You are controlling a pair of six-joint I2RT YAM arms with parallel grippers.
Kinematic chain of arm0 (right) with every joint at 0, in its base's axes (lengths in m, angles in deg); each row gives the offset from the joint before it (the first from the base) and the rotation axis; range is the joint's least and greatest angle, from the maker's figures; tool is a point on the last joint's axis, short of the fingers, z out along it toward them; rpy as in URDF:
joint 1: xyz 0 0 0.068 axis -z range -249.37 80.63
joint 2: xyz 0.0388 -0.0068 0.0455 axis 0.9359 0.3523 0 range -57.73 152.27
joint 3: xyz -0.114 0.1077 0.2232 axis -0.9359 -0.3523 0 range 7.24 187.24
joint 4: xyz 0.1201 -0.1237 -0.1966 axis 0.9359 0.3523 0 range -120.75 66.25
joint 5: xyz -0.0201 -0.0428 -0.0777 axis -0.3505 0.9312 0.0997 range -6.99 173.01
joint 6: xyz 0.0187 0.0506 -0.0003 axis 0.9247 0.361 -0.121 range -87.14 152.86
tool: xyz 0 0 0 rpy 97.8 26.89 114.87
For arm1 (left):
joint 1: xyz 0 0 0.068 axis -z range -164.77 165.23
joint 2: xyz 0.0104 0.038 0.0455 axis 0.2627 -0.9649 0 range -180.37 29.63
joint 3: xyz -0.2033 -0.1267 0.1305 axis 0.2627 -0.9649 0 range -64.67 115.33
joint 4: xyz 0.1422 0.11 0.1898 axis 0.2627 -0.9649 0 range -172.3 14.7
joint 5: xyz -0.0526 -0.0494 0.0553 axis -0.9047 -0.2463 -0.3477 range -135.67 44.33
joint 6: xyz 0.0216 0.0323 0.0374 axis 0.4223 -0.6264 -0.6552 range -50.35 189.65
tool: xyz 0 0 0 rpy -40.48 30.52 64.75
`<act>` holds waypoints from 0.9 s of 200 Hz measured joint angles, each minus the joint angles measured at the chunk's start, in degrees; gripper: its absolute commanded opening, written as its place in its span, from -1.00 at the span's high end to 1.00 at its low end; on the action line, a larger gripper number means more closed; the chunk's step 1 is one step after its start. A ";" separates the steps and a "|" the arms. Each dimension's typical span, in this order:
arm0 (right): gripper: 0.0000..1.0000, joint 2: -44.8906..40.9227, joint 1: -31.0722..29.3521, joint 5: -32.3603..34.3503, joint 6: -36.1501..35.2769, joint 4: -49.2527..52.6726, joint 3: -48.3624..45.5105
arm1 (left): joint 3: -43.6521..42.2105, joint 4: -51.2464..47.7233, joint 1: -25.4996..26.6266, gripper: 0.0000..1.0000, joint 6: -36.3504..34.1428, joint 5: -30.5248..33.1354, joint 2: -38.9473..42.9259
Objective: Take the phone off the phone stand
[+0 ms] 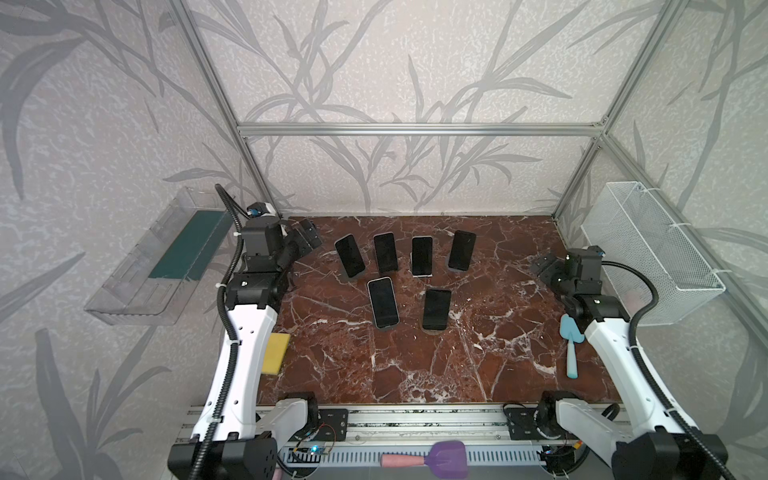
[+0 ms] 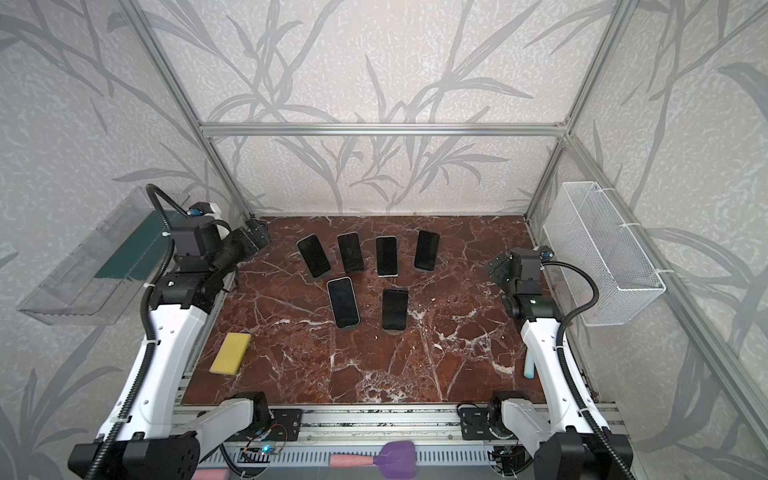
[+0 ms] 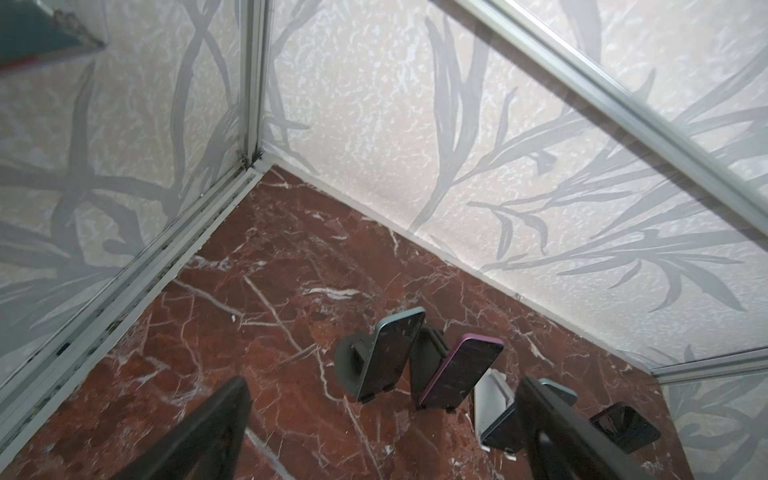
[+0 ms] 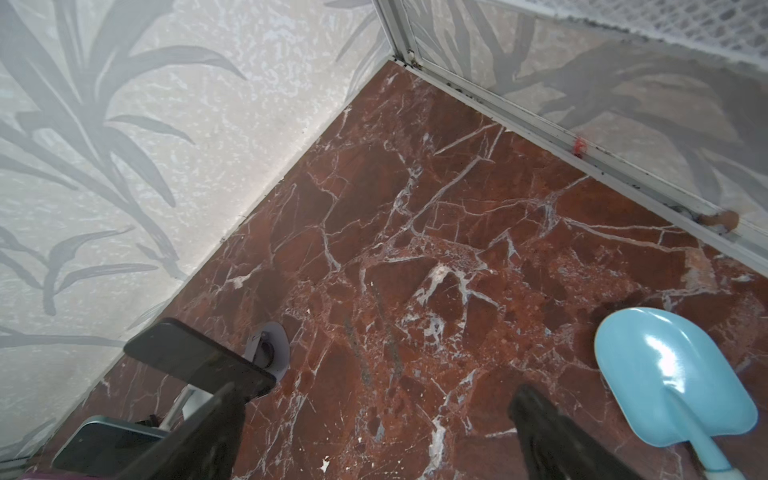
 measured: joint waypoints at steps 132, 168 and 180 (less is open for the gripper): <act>-0.54 -1.62 -5.11 -2.45 -10.01 4.87 0.04 | -5.38 18.18 0.85 -0.91 8.50 -17.00 -9.79; -0.52 -0.90 -15.13 3.82 -11.23 4.48 4.66 | -7.89 20.85 2.01 -0.84 10.67 -19.89 -10.34; -0.56 0.68 -20.74 6.91 -12.46 4.26 6.51 | -8.85 21.00 2.78 -0.83 11.34 -20.59 -10.47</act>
